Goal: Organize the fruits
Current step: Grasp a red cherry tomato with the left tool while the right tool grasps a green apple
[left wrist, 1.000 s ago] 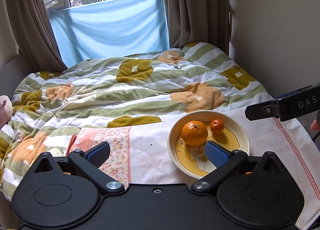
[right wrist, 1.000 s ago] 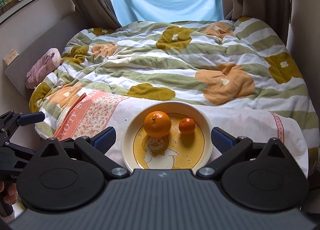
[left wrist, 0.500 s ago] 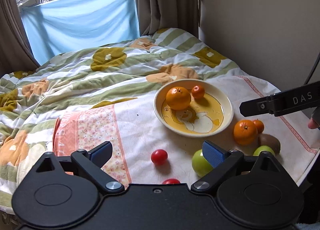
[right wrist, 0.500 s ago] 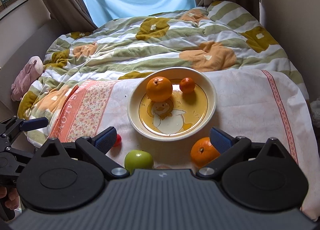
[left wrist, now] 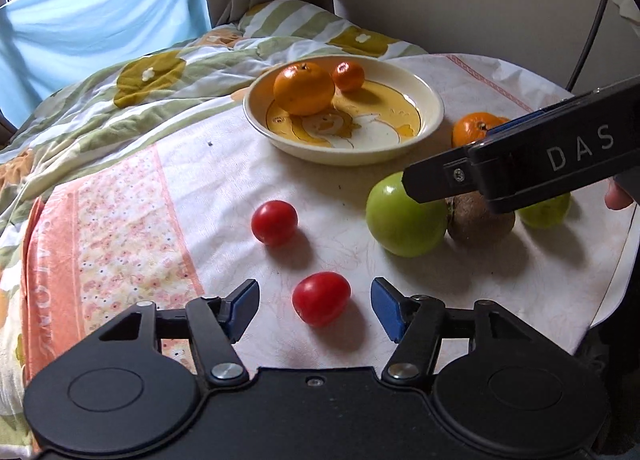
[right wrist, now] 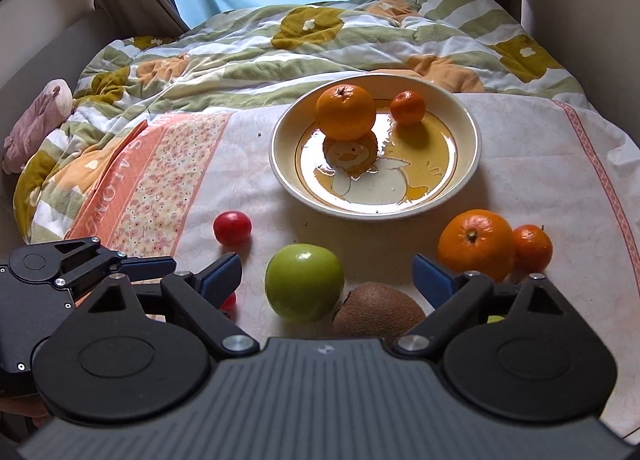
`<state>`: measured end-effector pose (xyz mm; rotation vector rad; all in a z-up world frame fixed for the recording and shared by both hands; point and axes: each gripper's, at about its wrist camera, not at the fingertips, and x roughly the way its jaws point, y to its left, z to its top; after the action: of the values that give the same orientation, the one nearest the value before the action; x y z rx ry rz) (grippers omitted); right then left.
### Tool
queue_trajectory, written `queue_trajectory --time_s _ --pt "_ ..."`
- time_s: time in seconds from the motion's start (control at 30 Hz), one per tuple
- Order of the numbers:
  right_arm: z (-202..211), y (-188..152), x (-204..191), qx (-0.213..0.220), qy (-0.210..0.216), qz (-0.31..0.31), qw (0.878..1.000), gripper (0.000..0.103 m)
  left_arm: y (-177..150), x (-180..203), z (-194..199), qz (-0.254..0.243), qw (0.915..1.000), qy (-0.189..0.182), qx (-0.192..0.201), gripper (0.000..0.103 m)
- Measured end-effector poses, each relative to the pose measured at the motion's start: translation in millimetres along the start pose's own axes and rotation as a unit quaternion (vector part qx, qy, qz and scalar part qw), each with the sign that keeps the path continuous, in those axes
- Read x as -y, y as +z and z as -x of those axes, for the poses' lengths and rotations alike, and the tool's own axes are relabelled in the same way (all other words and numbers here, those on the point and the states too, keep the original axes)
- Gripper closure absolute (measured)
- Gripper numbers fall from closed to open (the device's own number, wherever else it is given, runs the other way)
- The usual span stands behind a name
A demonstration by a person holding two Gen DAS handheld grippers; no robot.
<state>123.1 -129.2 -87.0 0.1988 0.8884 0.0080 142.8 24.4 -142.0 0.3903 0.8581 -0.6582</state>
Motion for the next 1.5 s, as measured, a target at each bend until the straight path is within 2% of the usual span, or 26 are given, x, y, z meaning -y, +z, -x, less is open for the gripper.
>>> queue_trajectory --time_s 0.1,0.27,0.33,0.4,0.53,0.9,1.23,1.37,1.5 --pt "-11 -4 -6 -0.005 0.002 0.010 1.000 0.000 -5 2 -11 -0.009 0.9999 -0.001 -0.006 0.045" --pt "-19 -8 -10 -0.006 0.002 0.026 1.000 0.000 -7 0 -15 -0.011 0.9999 -0.001 -0.001 0.047" --pt "-21 -8 -10 -0.007 0.004 0.028 1.000 0.000 -7 1 -15 -0.012 0.9999 -0.003 0.000 0.050" --pt "-22 -8 -10 -0.008 0.004 0.031 0.999 0.001 -7 3 -13 -0.018 0.9998 -0.008 0.002 0.064" --pt "-25 -6 -11 -0.012 0.006 0.036 0.999 0.003 -7 8 -13 -0.031 0.9995 -0.001 0.004 0.064" --pt "-35 -3 -15 -0.029 0.004 0.069 0.997 0.017 -6 1 -1 -0.009 0.9998 0.013 0.009 0.065" --pt "-52 -3 -20 -0.049 0.004 0.103 0.993 0.022 -6 -6 10 0.008 0.9995 0.029 0.010 0.065" --pt "-57 -3 -24 -0.063 0.013 0.118 0.991 0.032 -6 -9 13 0.014 0.9994 0.032 0.009 0.065" --pt "-57 -3 -26 -0.065 0.012 0.127 0.990 0.032 -5 -11 17 0.016 0.9992 0.036 0.009 0.065"
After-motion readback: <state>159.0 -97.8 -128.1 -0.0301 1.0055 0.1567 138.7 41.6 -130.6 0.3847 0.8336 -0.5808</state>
